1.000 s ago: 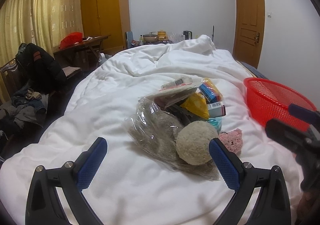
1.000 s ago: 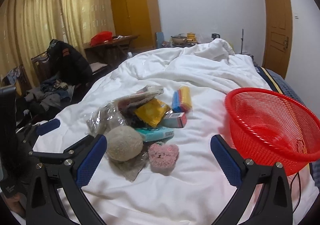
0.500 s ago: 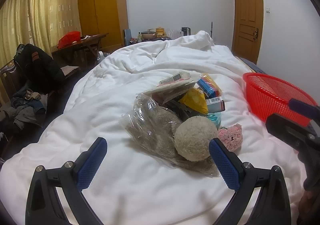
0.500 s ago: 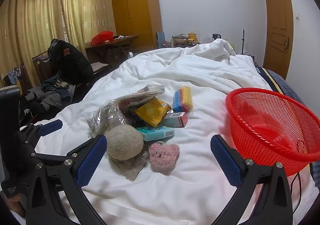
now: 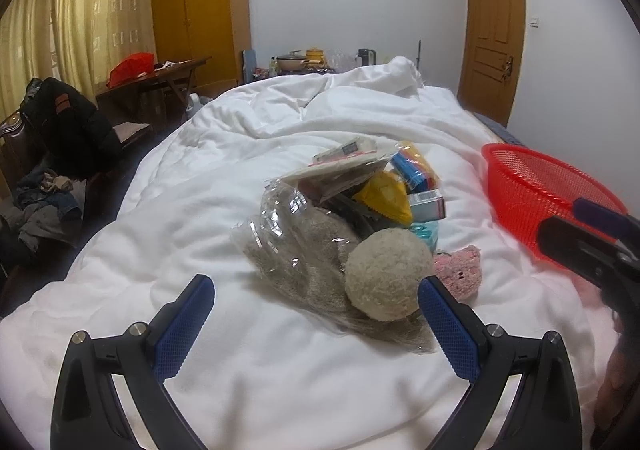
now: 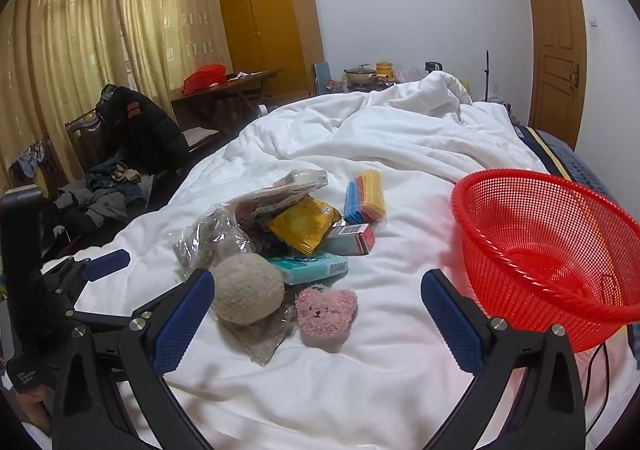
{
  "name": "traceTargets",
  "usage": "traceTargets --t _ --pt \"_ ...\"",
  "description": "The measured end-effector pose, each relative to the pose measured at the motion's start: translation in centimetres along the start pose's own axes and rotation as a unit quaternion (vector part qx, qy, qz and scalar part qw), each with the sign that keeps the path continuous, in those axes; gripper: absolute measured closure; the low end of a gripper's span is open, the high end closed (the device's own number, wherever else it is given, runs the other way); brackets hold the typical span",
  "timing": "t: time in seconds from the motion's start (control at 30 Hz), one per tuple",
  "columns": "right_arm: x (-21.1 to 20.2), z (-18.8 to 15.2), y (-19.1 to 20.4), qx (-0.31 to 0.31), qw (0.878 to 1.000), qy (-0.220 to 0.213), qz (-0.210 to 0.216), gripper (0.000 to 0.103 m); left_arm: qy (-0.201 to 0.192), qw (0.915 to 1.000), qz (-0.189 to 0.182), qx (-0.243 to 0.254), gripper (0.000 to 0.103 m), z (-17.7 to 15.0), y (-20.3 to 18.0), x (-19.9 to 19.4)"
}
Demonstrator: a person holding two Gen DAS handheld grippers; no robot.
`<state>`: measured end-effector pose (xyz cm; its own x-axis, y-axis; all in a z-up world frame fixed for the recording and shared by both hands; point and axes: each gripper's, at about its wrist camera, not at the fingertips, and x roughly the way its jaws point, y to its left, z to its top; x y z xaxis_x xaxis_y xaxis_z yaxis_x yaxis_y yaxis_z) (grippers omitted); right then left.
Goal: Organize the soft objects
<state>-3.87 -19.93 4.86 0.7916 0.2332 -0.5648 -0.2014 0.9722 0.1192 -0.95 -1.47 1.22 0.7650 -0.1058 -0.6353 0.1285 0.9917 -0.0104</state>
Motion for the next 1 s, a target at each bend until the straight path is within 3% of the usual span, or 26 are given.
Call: traceTargets --t 0.3,1.0 --pt "0.5 0.0 -0.7 0.016 1.000 0.010 0.007 0.000 -0.008 0.9993 -0.030 0.022 0.001 0.4 -1.0 -0.3" --pt "1.7 -1.0 -0.9 0.027 1.000 0.007 0.005 0.002 0.009 0.9985 -0.047 0.026 0.006 -0.8 -1.6 0.7"
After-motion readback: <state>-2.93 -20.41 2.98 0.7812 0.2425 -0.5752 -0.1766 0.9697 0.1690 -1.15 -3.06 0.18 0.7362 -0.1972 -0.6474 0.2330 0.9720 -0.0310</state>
